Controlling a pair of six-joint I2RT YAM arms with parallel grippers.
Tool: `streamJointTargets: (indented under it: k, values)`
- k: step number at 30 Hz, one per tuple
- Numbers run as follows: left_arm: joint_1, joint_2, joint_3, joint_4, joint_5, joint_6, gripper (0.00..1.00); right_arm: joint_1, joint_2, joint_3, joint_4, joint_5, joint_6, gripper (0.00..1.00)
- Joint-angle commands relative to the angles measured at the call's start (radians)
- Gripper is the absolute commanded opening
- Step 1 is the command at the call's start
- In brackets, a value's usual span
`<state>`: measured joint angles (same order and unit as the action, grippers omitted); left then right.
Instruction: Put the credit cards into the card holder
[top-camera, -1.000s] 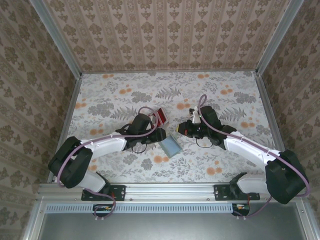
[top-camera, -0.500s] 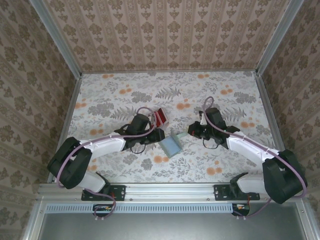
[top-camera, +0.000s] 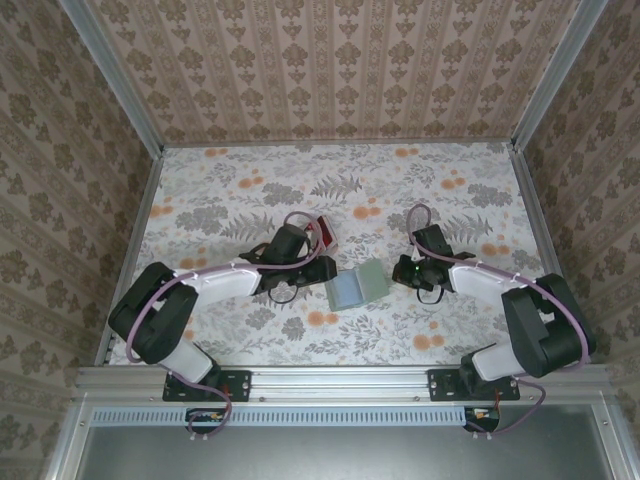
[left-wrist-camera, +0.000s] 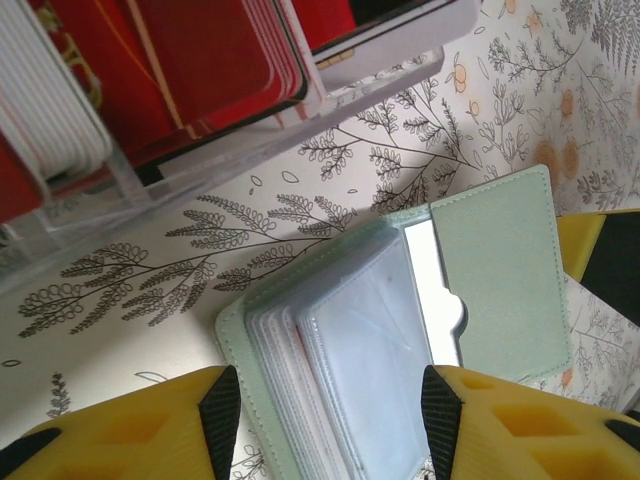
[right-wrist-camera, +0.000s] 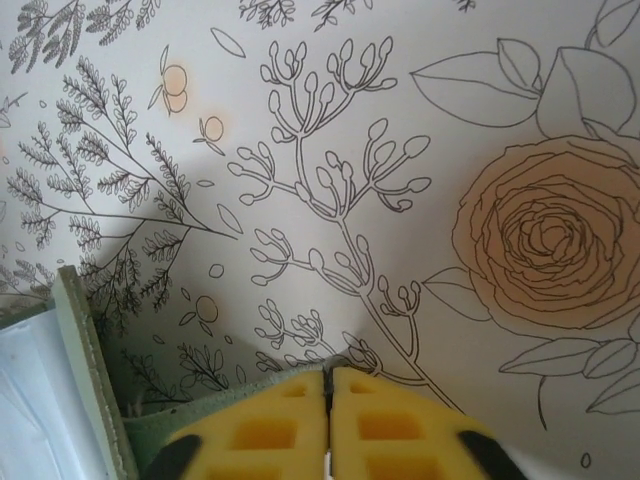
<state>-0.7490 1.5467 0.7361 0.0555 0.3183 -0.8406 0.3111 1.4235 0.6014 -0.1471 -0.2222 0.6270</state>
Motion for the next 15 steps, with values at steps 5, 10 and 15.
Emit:
streamJointTargets:
  k: [5,10,15]
  values:
    - [-0.010,0.016,0.061,-0.035,0.006,0.034,0.53,0.003,-0.172,0.123,-0.220,0.032,-0.096,0.33]
    - [-0.009,0.016,0.076,-0.048,-0.001,0.038,0.53,0.003,-0.236,0.241,-0.340,0.018,-0.149,0.38]
    - [-0.010,0.016,0.089,-0.061,-0.006,0.050,0.53,0.092,-0.249,0.343,-0.385,-0.002,-0.186,0.37]
